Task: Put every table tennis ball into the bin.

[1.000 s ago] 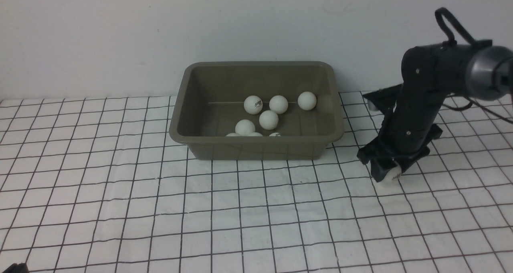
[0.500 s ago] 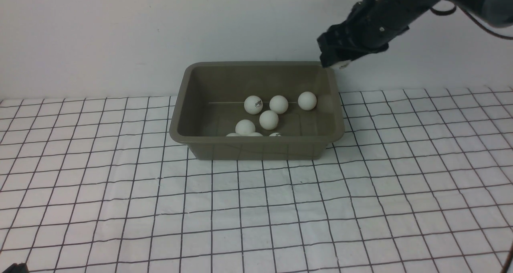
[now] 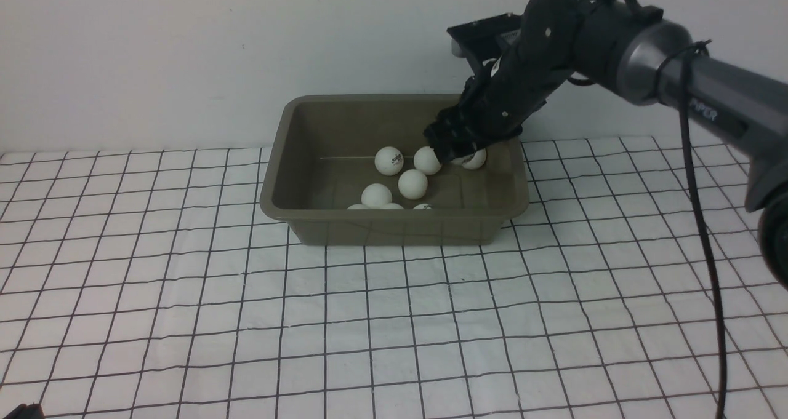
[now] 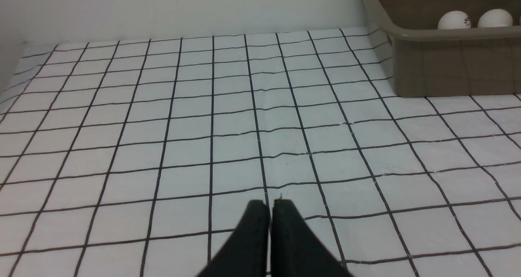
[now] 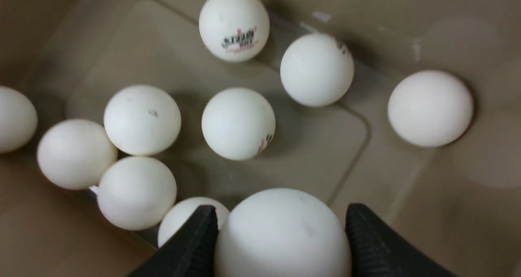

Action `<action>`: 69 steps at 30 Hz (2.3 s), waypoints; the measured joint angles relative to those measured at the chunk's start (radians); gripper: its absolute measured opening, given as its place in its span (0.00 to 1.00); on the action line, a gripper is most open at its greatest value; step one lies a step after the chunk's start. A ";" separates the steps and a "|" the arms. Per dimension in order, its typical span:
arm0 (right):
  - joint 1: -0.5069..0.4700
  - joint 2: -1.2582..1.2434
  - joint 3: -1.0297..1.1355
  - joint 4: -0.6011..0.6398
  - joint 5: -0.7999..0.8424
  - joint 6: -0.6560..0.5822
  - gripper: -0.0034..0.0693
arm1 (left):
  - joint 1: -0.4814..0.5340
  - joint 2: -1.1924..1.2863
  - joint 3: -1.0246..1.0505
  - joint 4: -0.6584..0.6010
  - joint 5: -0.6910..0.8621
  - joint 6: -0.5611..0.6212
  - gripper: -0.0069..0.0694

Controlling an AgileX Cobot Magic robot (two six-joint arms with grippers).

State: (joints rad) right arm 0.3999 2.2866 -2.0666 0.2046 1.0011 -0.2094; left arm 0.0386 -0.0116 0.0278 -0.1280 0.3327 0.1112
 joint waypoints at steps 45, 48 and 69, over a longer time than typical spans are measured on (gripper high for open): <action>-0.172 -0.631 -0.018 -0.084 0.255 -0.113 0.12 | 0.000 0.000 0.000 0.000 0.000 0.000 0.09; -0.226 -0.836 0.135 -0.078 0.259 -0.124 0.04 | 0.000 0.000 0.000 0.000 0.000 0.000 0.09; -0.257 -2.009 1.398 -0.101 -0.255 0.018 0.03 | 0.000 0.000 0.000 0.000 0.000 0.000 0.09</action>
State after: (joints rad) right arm 0.1434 0.2772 -0.6687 0.1033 0.7461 -0.1916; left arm 0.0386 -0.0116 0.0278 -0.1280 0.3327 0.1112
